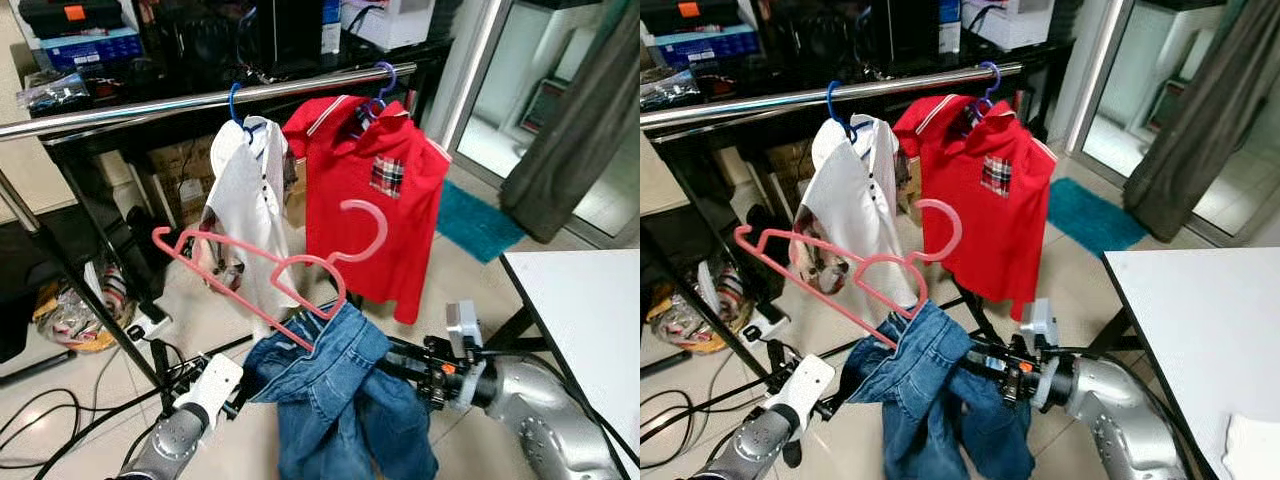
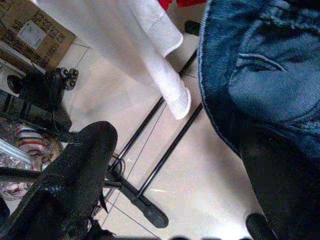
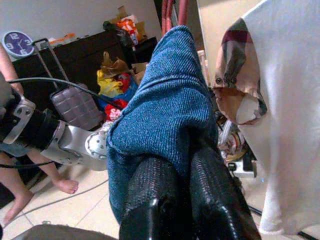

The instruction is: Hang hanger

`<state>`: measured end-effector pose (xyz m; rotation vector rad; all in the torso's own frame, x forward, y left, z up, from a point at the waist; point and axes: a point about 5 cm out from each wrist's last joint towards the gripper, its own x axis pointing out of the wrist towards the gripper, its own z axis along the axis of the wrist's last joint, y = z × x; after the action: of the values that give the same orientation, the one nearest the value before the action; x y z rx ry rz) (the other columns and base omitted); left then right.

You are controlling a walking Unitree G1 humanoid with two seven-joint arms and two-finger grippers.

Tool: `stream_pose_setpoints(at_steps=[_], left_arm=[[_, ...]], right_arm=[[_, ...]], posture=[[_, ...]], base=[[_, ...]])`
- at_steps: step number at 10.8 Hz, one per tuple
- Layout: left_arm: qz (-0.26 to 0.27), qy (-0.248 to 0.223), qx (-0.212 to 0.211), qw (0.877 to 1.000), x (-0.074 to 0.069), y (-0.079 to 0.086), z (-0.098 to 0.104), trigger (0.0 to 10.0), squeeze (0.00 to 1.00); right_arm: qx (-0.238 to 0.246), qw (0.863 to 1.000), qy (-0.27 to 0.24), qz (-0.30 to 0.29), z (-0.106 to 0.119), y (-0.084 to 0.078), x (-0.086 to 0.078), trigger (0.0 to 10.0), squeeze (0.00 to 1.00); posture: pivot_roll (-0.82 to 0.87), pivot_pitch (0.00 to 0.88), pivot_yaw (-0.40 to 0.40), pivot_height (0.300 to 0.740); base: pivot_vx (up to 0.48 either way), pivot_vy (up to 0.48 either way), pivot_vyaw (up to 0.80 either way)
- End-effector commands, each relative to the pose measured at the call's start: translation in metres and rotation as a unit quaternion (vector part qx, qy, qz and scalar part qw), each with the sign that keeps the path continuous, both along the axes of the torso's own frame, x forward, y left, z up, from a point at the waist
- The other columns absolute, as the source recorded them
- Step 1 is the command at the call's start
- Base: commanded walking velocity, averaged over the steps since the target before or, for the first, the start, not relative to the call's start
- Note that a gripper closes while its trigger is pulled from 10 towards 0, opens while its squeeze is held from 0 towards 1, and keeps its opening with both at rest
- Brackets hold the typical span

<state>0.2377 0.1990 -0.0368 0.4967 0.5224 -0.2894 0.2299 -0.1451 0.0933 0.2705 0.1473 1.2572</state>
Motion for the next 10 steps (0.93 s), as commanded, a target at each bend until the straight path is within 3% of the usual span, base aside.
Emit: stream_pose_setpoints(at_steps=[1, 5, 6, 7, 9, 10], left_arm=[[0.013, -0.013, -0.005, 1.000, 0.008, 0.004, 0.006, 10.0, 0.00], [0.028, 0.017, -0.054, 0.998, 0.010, 0.003, 0.006, 10.0, 0.00], [0.015, 0.028, -0.071, 0.997, 0.011, -0.003, 0.005, 4.7, 0.00], [0.004, 0.039, -0.090, 0.995, 0.012, -0.009, 0.005, 0.1, 0.00], [0.000, 0.049, -0.121, 0.991, 0.015, -0.014, 0.006, 0.0, 0.00], [0.006, 0.061, -0.159, 0.985, 0.016, -0.019, 0.006, 0.0, 0.00]], right_arm=[[0.015, 1.000, -0.013, -0.004, 0.010, -0.001, 0.001, 10.0, 0.00], [0.024, 1.000, -0.003, 0.009, 0.015, 0.001, -0.003, 10.0, 0.00], [0.024, 1.000, -0.003, 0.010, 0.017, 0.001, -0.004, 10.0, 0.00], [0.026, 1.000, -0.005, 0.010, 0.019, 0.000, -0.003, 10.0, 0.00], [0.034, 0.999, -0.013, 0.012, 0.026, 0.001, -0.001, 10.0, 0.00], [0.041, 0.999, -0.016, 0.012, 0.030, 0.001, 0.000, 10.0, 0.00]], posture=[[-0.01, 0.039, 0.002, 0.740], [-0.02, 0.038, 0.005, 0.740], [-0.02, 0.038, 0.006, 0.740], [-0.02, 0.038, 0.005, 0.740], [-0.02, 0.036, 0.005, 0.740], [-0.02, 0.035, 0.004, 0.740]], base=[[0.000, 0.000, 0.00], [0.000, 0.000, 0.00], [0.000, 0.000, 0.00], [0.000, 0.000, 0.00], [0.000, 0.000, 0.00], [0.000, 0.000, 0.00]])
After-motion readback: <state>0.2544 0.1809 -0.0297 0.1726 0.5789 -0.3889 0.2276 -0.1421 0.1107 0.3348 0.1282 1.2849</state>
